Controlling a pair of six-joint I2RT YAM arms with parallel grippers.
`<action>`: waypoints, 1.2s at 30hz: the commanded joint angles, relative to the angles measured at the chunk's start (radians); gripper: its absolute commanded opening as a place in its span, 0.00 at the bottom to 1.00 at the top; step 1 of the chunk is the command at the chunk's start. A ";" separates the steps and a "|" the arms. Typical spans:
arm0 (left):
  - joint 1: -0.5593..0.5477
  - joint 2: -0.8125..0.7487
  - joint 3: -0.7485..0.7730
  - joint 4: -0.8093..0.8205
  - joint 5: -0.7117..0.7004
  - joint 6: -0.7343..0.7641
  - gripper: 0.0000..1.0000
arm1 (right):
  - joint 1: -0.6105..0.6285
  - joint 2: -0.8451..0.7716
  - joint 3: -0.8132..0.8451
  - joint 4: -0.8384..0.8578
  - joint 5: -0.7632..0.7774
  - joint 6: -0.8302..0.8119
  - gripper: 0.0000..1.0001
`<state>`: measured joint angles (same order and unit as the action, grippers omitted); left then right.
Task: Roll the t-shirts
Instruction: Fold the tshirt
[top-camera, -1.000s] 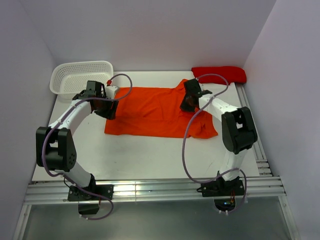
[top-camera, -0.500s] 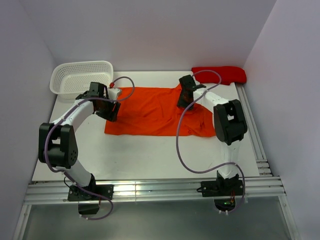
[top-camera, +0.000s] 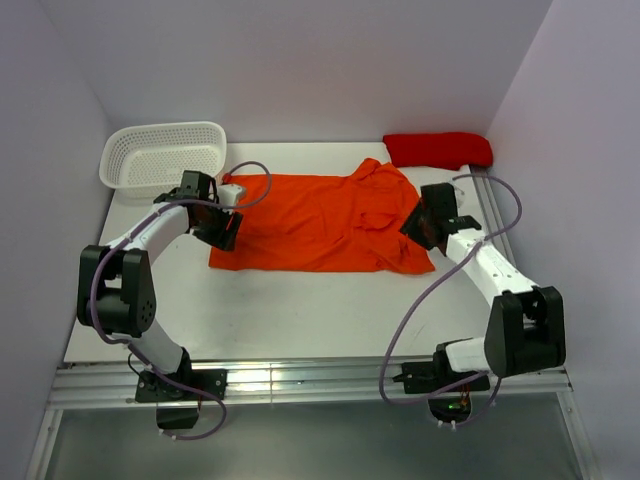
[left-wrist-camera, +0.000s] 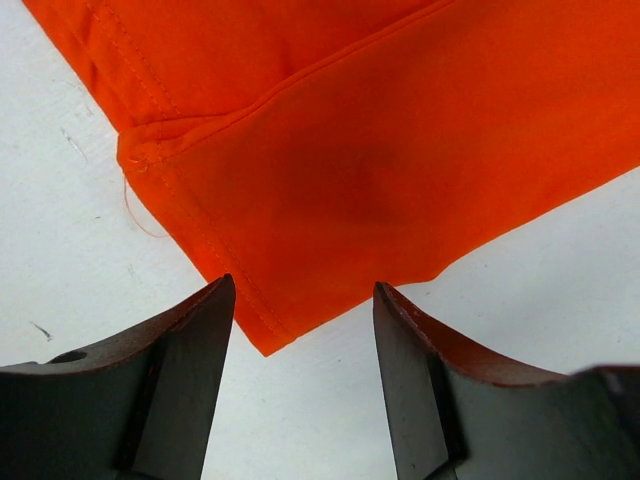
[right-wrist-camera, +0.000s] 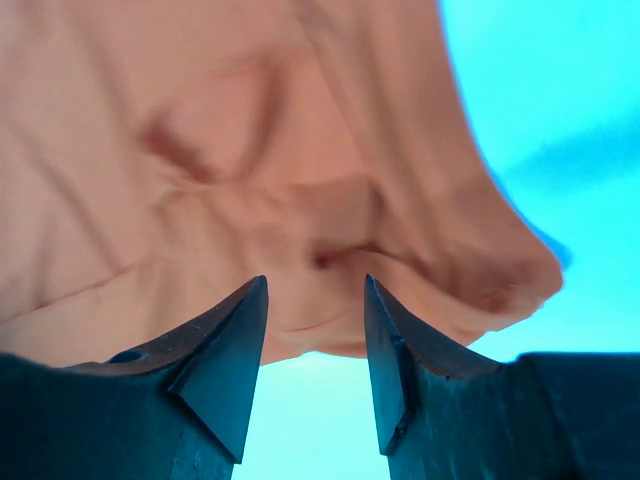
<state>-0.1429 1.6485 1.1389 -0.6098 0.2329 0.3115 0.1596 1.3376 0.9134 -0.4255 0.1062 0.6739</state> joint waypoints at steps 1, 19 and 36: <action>-0.006 -0.029 0.008 -0.002 0.048 0.018 0.63 | -0.060 0.026 -0.093 0.117 -0.129 0.033 0.50; -0.011 -0.007 0.015 -0.002 0.029 0.014 0.62 | -0.095 0.216 -0.079 0.238 -0.188 0.058 0.45; -0.012 0.013 -0.025 0.018 -0.003 0.008 0.59 | -0.098 0.124 0.005 0.096 0.019 -0.066 0.00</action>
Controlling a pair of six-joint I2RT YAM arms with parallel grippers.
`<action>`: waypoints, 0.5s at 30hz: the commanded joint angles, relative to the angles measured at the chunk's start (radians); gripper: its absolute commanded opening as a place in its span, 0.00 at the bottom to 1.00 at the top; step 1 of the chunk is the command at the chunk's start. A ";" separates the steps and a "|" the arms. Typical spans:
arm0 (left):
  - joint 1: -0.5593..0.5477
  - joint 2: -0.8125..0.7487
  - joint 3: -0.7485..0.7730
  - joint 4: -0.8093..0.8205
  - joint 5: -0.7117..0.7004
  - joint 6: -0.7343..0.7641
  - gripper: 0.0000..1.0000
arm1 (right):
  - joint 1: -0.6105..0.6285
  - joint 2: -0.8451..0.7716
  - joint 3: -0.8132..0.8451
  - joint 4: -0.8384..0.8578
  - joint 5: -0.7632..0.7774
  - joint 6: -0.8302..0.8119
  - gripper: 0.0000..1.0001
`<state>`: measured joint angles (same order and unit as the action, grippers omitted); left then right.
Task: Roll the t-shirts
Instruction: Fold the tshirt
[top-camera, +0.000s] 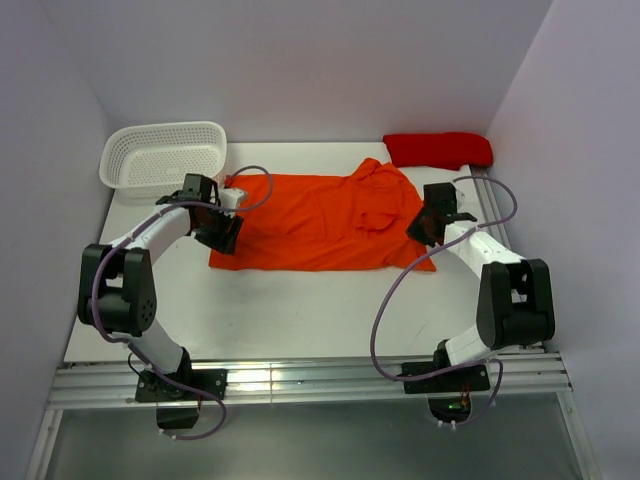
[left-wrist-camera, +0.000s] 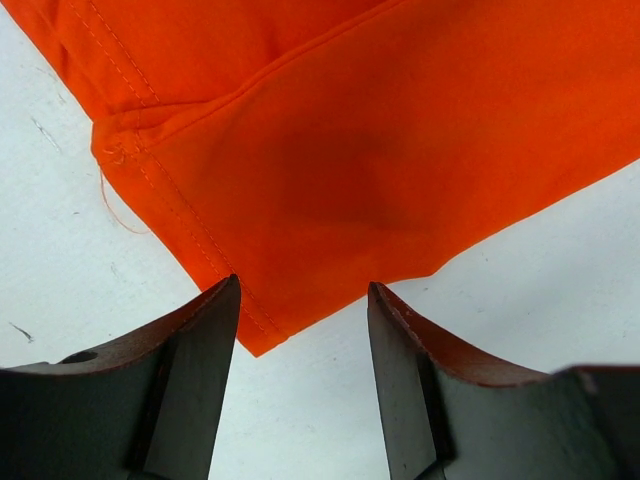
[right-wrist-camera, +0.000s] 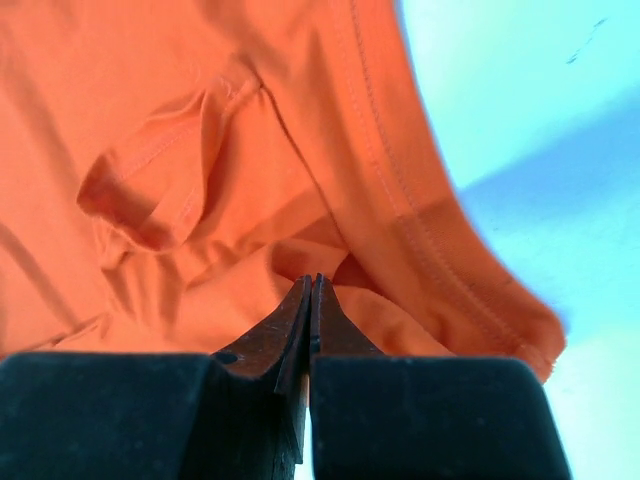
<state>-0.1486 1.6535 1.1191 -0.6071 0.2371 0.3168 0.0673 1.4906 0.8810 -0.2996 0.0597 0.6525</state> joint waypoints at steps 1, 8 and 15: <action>-0.006 0.008 -0.005 0.013 -0.007 0.001 0.59 | -0.006 -0.024 0.038 -0.042 0.078 -0.047 0.00; -0.008 0.015 -0.013 0.018 -0.018 0.002 0.59 | -0.007 -0.026 -0.027 -0.091 0.186 -0.044 0.08; -0.008 0.022 -0.039 0.041 -0.028 0.016 0.61 | -0.012 -0.042 -0.063 -0.067 0.138 -0.030 0.47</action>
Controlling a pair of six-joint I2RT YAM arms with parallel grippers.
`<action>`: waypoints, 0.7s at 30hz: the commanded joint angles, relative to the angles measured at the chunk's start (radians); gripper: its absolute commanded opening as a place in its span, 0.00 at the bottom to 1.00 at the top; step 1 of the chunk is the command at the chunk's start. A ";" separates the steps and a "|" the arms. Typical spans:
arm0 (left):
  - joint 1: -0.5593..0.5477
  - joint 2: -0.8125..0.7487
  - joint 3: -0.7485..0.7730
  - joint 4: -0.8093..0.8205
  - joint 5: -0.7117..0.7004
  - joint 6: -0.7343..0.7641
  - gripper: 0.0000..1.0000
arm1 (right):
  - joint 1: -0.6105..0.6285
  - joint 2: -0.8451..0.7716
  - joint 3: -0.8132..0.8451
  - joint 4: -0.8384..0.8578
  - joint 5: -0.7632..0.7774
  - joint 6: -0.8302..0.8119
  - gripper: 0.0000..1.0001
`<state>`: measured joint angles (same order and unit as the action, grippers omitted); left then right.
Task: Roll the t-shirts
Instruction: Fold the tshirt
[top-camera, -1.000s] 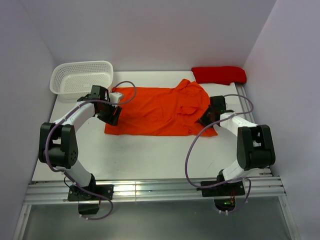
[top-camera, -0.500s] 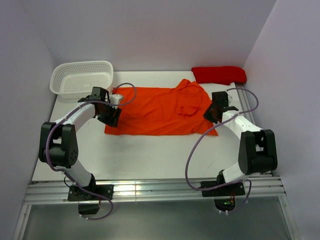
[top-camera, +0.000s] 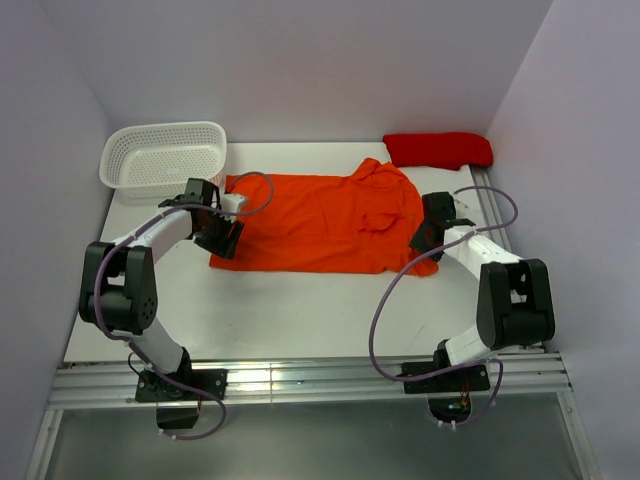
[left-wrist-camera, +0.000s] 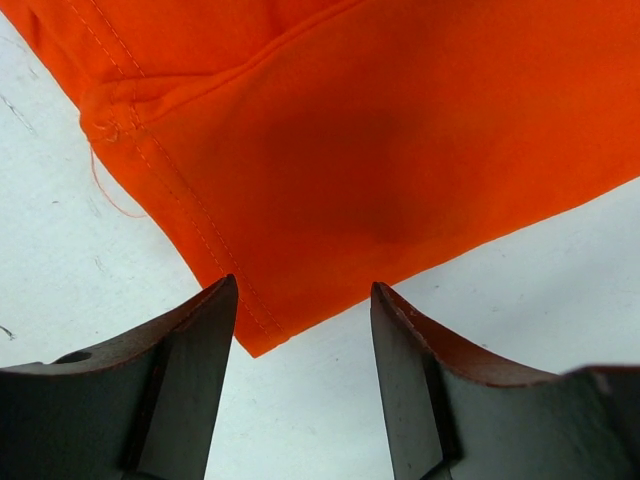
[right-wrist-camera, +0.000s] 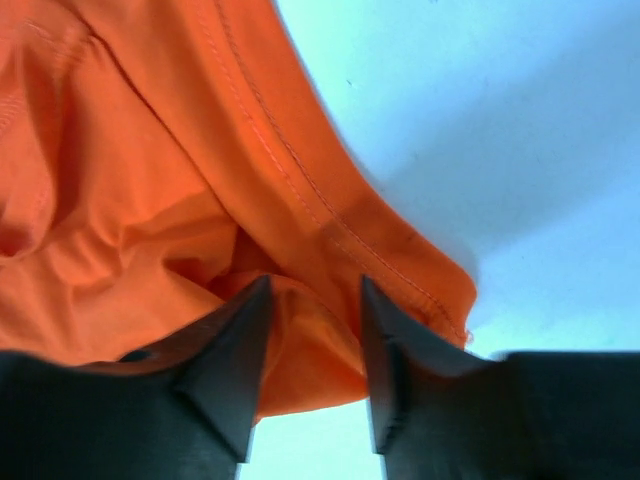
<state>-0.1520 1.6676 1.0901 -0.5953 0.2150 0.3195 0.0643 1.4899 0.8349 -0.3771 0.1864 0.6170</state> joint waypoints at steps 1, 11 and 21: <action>-0.004 0.001 -0.016 0.034 -0.005 0.016 0.63 | -0.009 -0.052 -0.014 -0.002 0.022 0.007 0.50; -0.004 0.004 -0.035 0.042 0.007 0.026 0.62 | -0.015 -0.189 -0.033 -0.121 0.042 -0.003 0.40; -0.004 0.007 -0.035 0.035 0.015 0.035 0.62 | -0.018 -0.077 -0.051 -0.072 -0.014 -0.029 0.36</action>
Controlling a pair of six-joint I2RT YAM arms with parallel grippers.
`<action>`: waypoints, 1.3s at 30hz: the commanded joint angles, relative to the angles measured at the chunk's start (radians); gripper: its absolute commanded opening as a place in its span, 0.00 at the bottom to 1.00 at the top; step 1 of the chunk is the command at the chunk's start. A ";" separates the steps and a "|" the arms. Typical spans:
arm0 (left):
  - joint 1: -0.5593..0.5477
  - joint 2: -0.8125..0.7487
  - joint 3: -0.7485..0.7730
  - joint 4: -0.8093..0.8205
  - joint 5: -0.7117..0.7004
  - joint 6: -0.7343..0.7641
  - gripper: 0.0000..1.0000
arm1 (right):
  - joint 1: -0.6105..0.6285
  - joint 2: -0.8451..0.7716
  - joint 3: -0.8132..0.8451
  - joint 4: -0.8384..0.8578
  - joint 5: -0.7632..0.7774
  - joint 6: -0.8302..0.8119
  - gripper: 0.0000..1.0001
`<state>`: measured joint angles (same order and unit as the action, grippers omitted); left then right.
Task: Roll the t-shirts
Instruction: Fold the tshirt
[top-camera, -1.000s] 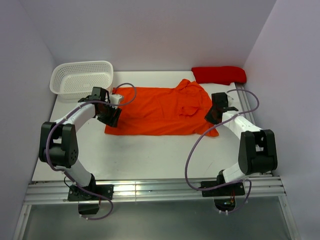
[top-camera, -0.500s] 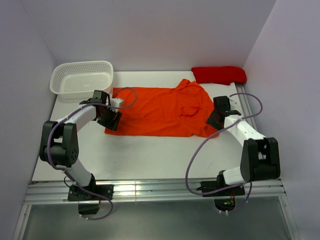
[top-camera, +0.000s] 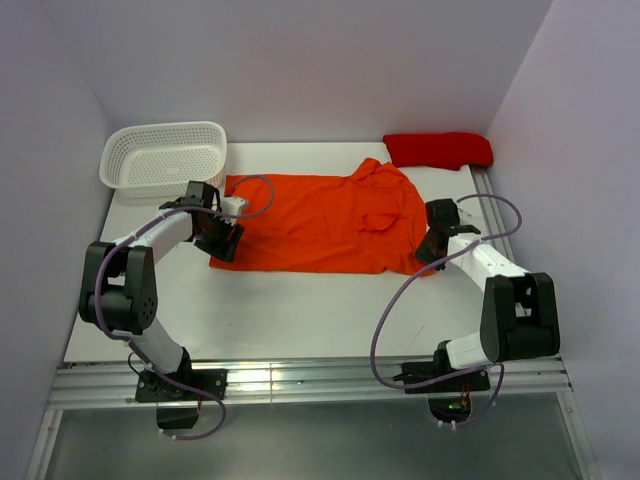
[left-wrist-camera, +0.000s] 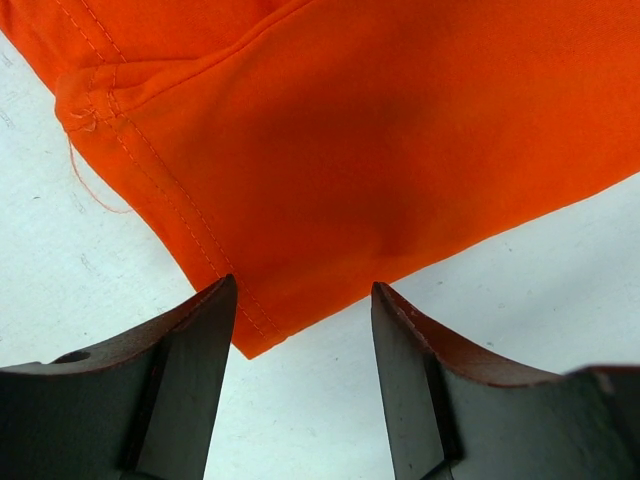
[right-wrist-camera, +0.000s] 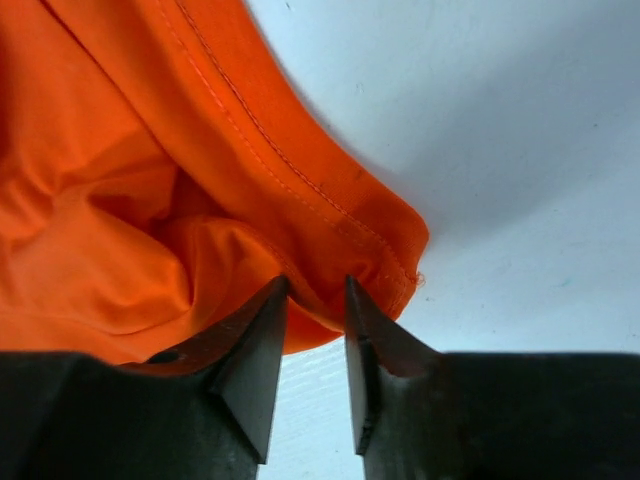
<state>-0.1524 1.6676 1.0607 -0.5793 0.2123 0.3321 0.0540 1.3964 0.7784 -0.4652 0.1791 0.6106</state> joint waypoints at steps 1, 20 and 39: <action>-0.004 0.011 -0.005 0.018 0.018 0.022 0.61 | -0.006 0.027 0.005 0.016 -0.007 -0.023 0.39; -0.003 0.090 -0.027 0.053 -0.036 0.012 0.59 | -0.121 -0.056 -0.106 0.010 -0.044 -0.002 0.00; 0.004 0.009 0.019 -0.019 0.056 0.012 0.67 | -0.160 -0.201 0.040 -0.058 -0.096 0.009 0.43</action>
<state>-0.1528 1.7206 1.0538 -0.5602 0.2157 0.3355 -0.0990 1.2205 0.7265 -0.5236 0.0849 0.6174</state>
